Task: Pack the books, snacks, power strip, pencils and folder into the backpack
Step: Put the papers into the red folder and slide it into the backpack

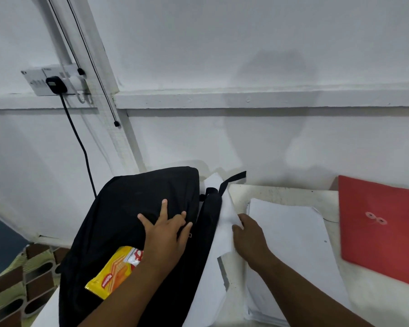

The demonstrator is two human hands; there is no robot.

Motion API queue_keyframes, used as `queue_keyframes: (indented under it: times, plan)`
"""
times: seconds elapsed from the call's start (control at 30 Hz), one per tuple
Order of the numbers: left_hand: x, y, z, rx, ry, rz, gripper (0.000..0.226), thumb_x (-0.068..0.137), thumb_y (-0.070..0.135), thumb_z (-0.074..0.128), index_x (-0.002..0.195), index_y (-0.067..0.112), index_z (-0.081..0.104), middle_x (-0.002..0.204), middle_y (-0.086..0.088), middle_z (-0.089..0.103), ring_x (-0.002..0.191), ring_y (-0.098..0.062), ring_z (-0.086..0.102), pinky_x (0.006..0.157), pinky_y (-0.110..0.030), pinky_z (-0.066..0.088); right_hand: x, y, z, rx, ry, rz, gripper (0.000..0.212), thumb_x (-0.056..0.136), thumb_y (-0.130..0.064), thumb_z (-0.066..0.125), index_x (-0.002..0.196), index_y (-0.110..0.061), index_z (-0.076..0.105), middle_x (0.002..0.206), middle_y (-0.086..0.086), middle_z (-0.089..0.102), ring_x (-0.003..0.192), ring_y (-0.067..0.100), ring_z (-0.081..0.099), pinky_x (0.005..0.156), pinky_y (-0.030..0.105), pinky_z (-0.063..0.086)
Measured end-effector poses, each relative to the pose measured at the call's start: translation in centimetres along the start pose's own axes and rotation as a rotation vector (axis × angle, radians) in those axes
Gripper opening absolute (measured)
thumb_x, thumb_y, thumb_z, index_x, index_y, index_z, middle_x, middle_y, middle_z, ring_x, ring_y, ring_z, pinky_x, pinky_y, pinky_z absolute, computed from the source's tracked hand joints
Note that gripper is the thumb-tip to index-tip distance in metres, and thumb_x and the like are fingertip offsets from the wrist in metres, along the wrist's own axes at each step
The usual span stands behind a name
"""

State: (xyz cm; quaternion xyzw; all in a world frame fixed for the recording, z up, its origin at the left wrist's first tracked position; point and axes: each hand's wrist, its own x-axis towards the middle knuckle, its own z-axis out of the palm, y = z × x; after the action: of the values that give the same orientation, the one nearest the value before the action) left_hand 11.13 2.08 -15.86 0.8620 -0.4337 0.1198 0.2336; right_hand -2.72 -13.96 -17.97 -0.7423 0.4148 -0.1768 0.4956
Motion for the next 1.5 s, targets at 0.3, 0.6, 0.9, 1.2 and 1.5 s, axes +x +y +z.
queue_keyframes:
  times: [0.3,0.6,0.9,1.2,1.5]
  plan:
    - [-0.4,1.2,0.0,-0.083,-0.001,-0.015,0.019,0.086,0.013,0.076,0.074,0.021,0.063,0.104,-0.001,0.075,0.143,-0.04,0.035,0.103,-0.08,-0.003,-3.3,3.1,-7.5,-0.028,0.195,0.05,0.022,0.095,-0.009,0.048,0.107,-0.019,0.064,0.105,0.0,0.065,0.091,0.011,0.058,0.081,0.033,0.047]
    - [-1.0,3.2,0.7,-0.137,-0.065,-0.065,0.014,0.092,0.018,0.066,0.083,0.028,0.061,0.14,0.003,0.054,0.152,-0.034,0.012,0.106,-0.072,-0.017,-9.0,6.6,-10.8,-0.069,0.417,0.14,0.025,0.097,-0.005,0.048,0.116,-0.013,0.062,0.105,-0.001,0.059,0.094,0.018,0.053,0.084,0.029,0.038]
    - [-4.2,9.7,5.2,-0.291,-0.334,0.3,0.045,0.089,0.057,0.056,0.123,0.028,0.057,0.128,0.008,0.055,0.141,-0.021,0.035,0.122,-0.049,0.007,-13.8,8.6,-12.1,-0.124,0.587,0.138,0.018,0.097,-0.007,0.048,0.102,-0.02,0.06,0.087,-0.012,0.063,0.081,-0.001,0.056,0.064,0.012,0.037]
    - [-7.0,9.6,9.2,-0.268,-0.348,0.173,0.066,0.075,0.071,0.048,0.113,0.02,0.065,0.112,0.001,0.057,0.107,-0.024,0.05,0.097,-0.043,0.04,-14.2,10.8,-12.6,-0.186,0.545,0.161,0.023,0.094,-0.009,0.058,0.115,-0.016,0.063,0.095,-0.01,0.064,0.084,0.005,0.06,0.067,0.008,0.039]
    - [-8.3,9.0,10.3,-0.27,-0.337,0.152,0.053,0.091,0.051,0.041,0.133,0.022,0.057,0.131,0.01,0.053,0.131,-0.02,0.044,0.117,-0.04,0.018,-10.9,13.3,-13.8,-0.413,0.276,0.16,0.06,0.085,-0.032,0.07,0.14,-0.02,0.05,0.142,-0.003,0.048,0.13,0.016,0.044,0.107,0.024,0.033]
